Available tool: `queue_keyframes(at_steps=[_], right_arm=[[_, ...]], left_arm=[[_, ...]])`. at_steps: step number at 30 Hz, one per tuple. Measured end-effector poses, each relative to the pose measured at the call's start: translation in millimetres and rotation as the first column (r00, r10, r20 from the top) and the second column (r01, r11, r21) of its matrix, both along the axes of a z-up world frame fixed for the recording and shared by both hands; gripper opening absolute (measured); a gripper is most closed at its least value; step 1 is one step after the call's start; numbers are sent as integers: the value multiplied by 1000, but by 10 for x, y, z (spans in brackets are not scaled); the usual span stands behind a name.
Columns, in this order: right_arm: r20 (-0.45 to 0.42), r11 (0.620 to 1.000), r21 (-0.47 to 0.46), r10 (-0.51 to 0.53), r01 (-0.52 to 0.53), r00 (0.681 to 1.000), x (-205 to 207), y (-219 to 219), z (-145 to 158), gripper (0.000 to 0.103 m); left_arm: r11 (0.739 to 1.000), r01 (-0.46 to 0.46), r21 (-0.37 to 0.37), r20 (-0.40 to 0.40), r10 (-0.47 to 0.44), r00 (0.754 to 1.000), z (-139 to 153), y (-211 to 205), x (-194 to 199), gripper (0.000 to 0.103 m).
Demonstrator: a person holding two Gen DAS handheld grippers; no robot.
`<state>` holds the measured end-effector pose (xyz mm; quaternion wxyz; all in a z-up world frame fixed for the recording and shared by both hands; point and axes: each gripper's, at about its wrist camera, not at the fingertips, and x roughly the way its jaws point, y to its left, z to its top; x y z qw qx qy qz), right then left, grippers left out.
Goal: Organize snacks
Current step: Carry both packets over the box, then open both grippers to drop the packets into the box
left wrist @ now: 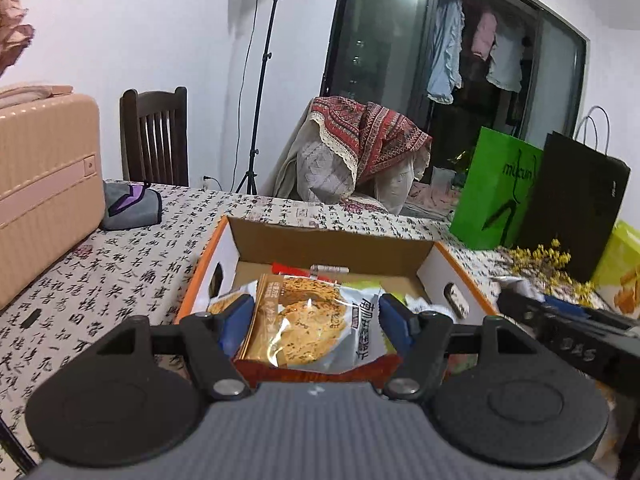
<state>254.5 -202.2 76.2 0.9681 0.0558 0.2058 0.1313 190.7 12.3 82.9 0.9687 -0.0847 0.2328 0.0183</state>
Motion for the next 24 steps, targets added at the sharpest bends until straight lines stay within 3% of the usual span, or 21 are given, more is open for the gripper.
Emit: queue_keyframes(at_steps=[7,13,15,21,24], right_arm=[[-23,1000,-15,-26,26,999,545,232,-68,42],[2,1000,-5,-11,11,1000,808,263,-393,42],[-34,1000,9,14,-14,999,848,238,-469,42],[-52,1000,9,23,-23,998,880,221,-536,42],[-62,999,24,22,-21,998,893,196,-550,45]], left_arm=[[997,-74,5,-2,74,997,-59,-9,492,70],[984,-158,88,55,153,987,-380,-9,815,69],[980,-159,122,64,152,986,-438,-32,847,70],[985,-118,127,86,108,990,-477,-72,808,70],[985,-120,127,95,109,990,-491,-86,790,77]])
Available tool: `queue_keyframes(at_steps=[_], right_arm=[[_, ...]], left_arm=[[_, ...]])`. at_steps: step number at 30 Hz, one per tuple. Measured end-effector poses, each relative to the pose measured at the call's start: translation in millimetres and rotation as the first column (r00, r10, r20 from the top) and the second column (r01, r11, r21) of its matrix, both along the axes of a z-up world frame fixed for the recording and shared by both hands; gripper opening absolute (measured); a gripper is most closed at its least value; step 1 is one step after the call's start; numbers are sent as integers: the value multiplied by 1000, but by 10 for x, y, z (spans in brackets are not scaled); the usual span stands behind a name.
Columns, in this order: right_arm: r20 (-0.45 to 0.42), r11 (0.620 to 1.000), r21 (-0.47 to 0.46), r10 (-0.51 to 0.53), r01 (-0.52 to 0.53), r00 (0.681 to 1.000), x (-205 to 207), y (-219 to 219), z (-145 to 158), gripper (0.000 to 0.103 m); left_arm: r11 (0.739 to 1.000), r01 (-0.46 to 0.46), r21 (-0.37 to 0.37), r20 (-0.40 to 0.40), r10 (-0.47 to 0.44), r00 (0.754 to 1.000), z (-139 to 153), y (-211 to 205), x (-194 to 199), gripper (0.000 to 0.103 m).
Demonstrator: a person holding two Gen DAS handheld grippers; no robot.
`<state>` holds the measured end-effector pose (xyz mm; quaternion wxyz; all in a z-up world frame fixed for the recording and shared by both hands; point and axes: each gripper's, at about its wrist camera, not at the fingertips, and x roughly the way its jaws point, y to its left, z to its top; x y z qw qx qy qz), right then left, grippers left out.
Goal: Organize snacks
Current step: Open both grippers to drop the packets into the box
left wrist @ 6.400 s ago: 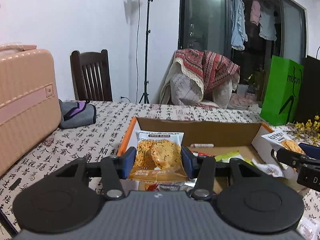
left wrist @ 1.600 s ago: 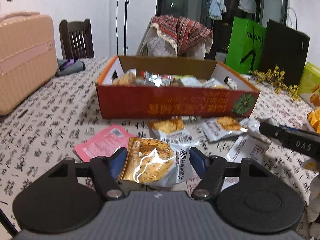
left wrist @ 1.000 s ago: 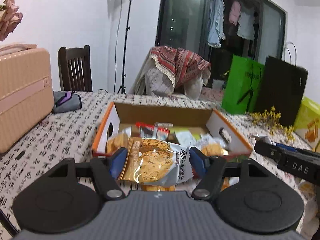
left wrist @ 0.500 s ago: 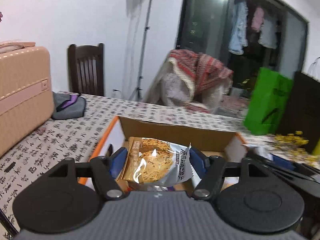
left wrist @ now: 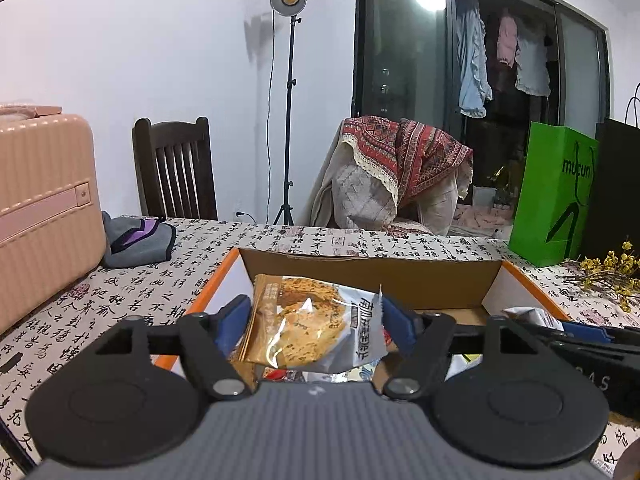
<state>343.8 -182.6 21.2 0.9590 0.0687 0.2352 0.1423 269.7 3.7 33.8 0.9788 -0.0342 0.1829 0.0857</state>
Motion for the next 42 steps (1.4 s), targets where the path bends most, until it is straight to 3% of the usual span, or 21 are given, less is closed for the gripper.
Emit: queue_keyframes(at_steps=[2,3,4,10,17,28,35,42], right_arm=[[-2,1000,13,-1,1,1000,-23,-23,2,55],[-2,1000,22,2,-2,1000,-30,-37,4,70],[1,1000,29,2,-2,1000,-42,-52,11,85],[23,997,76,-11,10,1000,-111,-138,61,103],[33,995,92,-35,32,999,-145,-204,96,103],[80,999,12,-32,31,996,-313,-195,279,103],[86,999,-52,10,-6,996,-749,-260,409,103],[28,991,-70,117,-115,993,-1252,-284,303,103]], left_arm=[[1000,14,-8,3,-14,1000,-6,6,-22,84],[1000,20,-22,5,-20,1000,-4,25,-33,88],[999,18,-36,10,-18,1000,2,41,-46,101],[995,-50,-91,16,52,999,44,165,-91,103],[992,-62,-107,14,64,998,100,216,-147,103],[991,-46,-122,51,53,997,318,227,-367,103],[991,-17,-129,47,23,999,478,233,-682,103],[995,-2,-101,-23,-1,1000,310,269,-1029,103]])
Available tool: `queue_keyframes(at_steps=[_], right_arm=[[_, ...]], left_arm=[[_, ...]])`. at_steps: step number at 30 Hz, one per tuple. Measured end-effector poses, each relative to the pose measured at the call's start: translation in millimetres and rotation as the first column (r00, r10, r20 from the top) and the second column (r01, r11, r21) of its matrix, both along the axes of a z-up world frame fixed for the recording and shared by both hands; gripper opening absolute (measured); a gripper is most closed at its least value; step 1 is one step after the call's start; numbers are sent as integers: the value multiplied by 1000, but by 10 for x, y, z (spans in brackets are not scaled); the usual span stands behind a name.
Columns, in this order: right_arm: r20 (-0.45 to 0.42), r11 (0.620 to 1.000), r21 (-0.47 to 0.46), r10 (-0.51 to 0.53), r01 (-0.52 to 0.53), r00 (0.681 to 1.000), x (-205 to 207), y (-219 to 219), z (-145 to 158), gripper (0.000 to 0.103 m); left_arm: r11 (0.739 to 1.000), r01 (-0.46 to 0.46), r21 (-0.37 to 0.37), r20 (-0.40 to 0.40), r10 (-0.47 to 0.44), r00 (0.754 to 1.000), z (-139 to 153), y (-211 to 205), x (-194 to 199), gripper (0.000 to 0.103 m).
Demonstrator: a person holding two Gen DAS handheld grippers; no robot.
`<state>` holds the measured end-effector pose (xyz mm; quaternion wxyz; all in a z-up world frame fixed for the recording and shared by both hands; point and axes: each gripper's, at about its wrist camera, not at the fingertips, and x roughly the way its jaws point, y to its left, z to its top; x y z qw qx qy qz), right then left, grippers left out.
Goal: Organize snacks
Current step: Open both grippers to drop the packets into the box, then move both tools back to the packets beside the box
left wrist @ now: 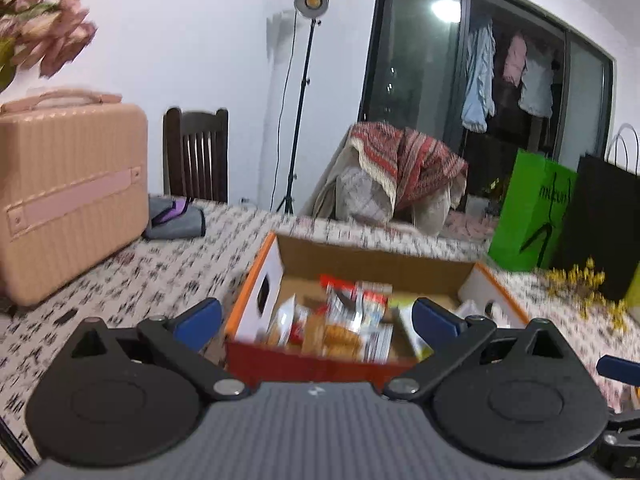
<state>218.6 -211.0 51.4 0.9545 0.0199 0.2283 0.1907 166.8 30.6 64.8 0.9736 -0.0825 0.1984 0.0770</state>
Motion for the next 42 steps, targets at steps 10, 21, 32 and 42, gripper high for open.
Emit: queue_keyframes(at_steps=[10,21,32,42], right_arm=[[-141,994,-38,100,-107,985,-504,198,-315,103],[-215,986,-68,136,-153,967,-753,424,-562,97],[-230,980,-117,130,-160,965,-777,594,-661,74],[-196,973,-133,158,-186,968,-844,621,-648,48]], left_arm=[[997,33,-69,-108,-40,993,-380,257,-554,103],[997,65,-48,-175,-72,982,-652,471,-1015,103],[995,97,-38,-196,-103,975,-745,472,-1125,103],[994,95,-47,-203,-103,974,-781,491,-1129,103]])
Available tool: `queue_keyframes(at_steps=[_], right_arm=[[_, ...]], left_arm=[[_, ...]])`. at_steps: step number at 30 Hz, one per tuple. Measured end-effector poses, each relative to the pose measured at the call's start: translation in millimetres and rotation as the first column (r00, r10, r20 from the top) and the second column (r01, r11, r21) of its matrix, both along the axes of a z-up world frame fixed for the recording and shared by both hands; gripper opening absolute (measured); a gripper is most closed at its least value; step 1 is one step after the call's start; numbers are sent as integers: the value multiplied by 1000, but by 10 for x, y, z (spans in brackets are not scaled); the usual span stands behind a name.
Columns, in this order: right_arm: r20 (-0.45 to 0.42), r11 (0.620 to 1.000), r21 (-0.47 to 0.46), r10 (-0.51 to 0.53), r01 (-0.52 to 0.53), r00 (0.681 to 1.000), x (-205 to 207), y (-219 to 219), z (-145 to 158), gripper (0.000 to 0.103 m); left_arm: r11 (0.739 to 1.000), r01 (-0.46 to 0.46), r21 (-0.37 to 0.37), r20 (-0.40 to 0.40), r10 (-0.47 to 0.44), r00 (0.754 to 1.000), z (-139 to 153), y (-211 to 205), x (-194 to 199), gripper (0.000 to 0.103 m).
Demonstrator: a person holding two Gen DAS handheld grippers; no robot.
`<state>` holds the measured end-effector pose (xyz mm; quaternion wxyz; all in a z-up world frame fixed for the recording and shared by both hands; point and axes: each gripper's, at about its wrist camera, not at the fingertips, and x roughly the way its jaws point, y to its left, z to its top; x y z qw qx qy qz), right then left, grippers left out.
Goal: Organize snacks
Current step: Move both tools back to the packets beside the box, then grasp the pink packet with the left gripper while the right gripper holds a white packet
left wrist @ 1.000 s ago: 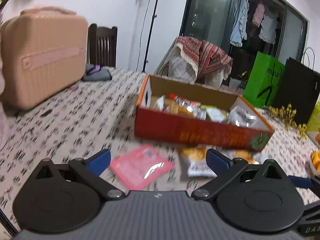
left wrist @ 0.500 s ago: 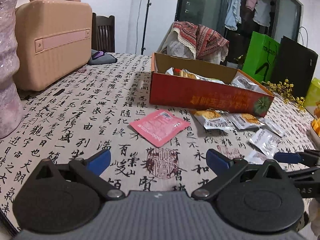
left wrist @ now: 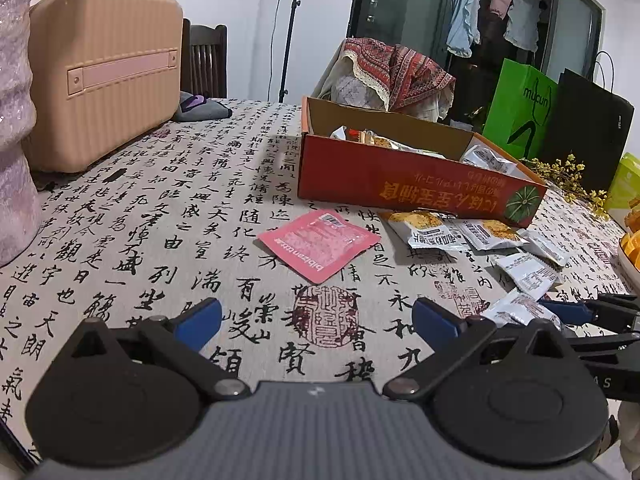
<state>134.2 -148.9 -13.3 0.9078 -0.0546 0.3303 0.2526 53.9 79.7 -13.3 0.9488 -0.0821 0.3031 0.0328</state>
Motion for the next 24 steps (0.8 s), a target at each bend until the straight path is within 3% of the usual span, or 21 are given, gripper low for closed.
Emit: queue_keyframes(at_steps=[9,15,24], right_arm=[[39,998,68,7,-9,999,-31,-78,107,45],[69,988,139,-77,66,995,10,-269,178,45],[77,962,192,-213,196,974,154,-596,214,45]], left_arm=[[1000,-7,6,-8,7,1000,22,11,57,103],[1000,-13,-6,-37,12,999,-22,21,191,103],[991,64,119,-58,-57,997,71,-47,536,103]])
